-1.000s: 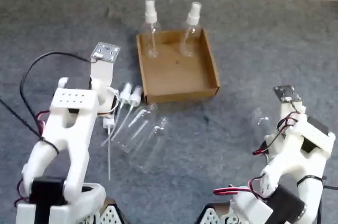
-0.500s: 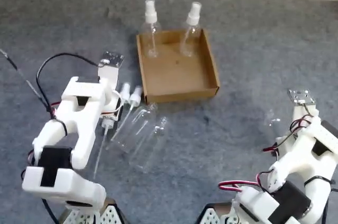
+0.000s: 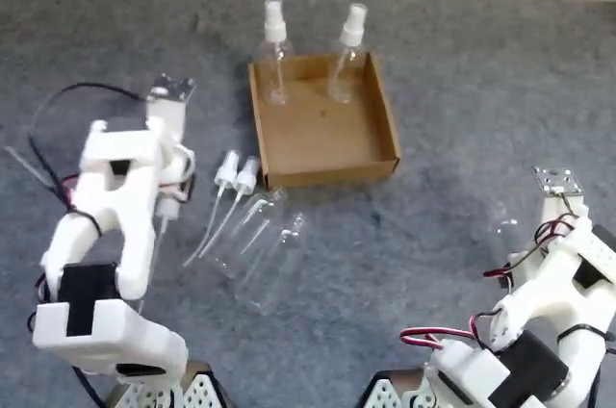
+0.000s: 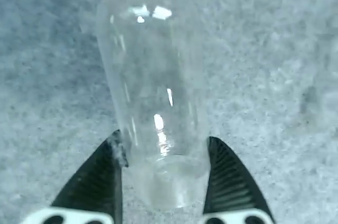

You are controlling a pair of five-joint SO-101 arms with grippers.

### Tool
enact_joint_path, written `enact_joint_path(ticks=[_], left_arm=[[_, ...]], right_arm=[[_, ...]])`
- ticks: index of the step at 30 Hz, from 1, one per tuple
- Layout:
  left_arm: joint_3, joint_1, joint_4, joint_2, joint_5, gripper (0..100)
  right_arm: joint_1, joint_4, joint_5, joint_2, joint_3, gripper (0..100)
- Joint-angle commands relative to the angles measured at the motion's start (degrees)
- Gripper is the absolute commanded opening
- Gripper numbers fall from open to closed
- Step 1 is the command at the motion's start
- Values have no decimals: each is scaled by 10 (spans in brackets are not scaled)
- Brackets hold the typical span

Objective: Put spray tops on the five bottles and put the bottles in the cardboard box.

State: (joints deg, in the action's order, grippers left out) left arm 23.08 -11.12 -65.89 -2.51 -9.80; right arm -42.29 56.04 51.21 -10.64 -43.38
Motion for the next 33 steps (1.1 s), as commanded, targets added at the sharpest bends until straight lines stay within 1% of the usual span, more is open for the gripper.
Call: enact_joint_path(ticks=[1, 4, 5, 7, 11, 14, 16, 19, 20, 24, 27, 30, 33], left_arm=[[-84, -9, -74, 4, -25, 2], [-103, -7, -94, 5, -25, 2], [-106, -7, -98, 7, -25, 2], [-100, -5, -102, 27, -25, 2], [-51, 25, -102, 119, -25, 2], [2, 56, -102, 214, -23, 2], [37, 69, -101, 269, 4, 2], [80, 73, -98, 334, 23, 2], [94, 73, -98, 349, 24, 2], [143, 73, -96, 383, 24, 2], [169, 71, -75, 389, 24, 2], [186, 71, -59, 389, 24, 2], [189, 71, -55, 389, 24, 2]], right_arm=[[-13, -10, 2, -3, 11, 106], [-8, 19, 2, -4, 15, 225], [-4, 36, 2, -4, 28, 253], [9, 76, 2, -3, 59, 277], [41, 145, 1, -3, 122, 281], [73, 174, 1, -3, 153, 281], [94, 181, -4, -3, 168, 281], [117, 180, -56, 3, 216, 281], [126, 180, -62, 4, 230, 281], [187, 212, -40, 4, 267, 281], [225, 240, -31, 5, 267, 281], [251, 255, -31, 5, 257, 282], [256, 252, -32, 5, 222, 282]])
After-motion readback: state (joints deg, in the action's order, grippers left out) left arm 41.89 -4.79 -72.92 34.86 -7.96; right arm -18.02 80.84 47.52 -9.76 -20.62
